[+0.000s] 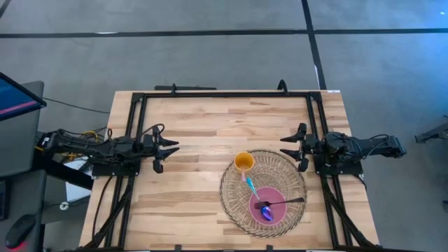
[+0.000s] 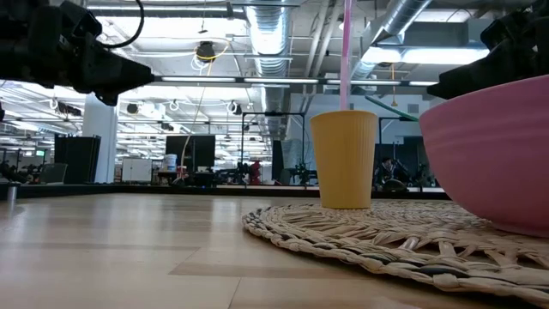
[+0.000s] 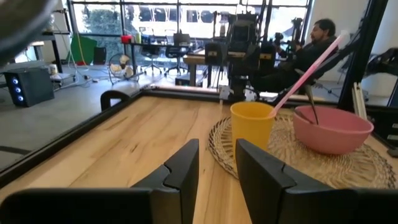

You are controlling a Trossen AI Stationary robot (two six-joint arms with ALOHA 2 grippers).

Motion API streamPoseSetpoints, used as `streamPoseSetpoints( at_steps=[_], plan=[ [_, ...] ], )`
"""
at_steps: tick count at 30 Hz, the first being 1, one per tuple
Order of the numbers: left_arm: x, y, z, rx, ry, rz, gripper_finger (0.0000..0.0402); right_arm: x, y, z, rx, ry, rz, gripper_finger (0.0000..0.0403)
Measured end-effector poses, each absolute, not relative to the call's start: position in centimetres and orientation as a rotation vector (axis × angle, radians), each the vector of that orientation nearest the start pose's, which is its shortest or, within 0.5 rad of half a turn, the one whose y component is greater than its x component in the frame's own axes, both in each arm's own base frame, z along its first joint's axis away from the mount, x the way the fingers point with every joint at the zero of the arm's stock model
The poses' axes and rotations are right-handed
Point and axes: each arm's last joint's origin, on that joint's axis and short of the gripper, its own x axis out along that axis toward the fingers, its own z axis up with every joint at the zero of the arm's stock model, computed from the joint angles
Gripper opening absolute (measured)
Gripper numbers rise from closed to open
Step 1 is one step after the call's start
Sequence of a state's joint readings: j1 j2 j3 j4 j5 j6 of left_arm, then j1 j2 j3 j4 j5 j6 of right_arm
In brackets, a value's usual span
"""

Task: Pick & Place Utensil
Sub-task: Return to Home Position

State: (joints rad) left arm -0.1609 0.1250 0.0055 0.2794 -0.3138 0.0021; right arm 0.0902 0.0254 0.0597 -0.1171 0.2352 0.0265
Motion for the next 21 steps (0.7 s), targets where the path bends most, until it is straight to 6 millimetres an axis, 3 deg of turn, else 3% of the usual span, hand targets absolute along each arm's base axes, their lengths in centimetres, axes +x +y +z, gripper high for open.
streamPoseSetpoints(
  at_steps=[21],
  plan=[
    [11.5, -1.0, 16.5, 0.008, 0.024, 0.153, 0.0106, 9.5, 0.2, 17.1, 0.013, 0.081, -0.146, 0.0198]
  ],
)
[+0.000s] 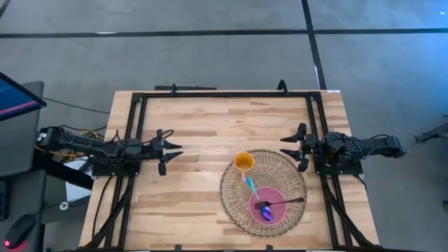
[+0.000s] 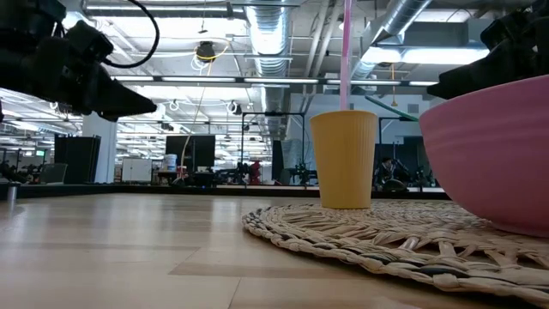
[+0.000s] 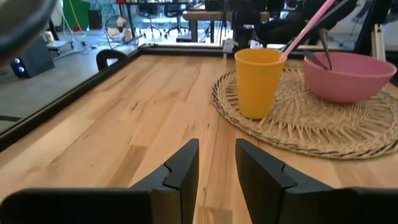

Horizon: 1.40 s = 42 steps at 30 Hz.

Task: Pick & Place Utensil
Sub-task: Return to Home Position

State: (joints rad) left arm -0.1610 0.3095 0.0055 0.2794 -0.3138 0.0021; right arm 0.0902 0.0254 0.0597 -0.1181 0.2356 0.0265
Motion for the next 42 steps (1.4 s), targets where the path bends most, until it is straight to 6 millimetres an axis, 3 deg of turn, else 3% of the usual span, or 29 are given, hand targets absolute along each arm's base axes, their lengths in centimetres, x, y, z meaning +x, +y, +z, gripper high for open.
streamPoseSetpoints(
  at_steps=[42],
  plan=[
    [11.94, -1.03, 16.1, 0.019, 0.069, 0.153, 0.0106, 9.47, 0.18, 17.03, 0.013, 0.082, -0.146, 0.0195]
  ],
)
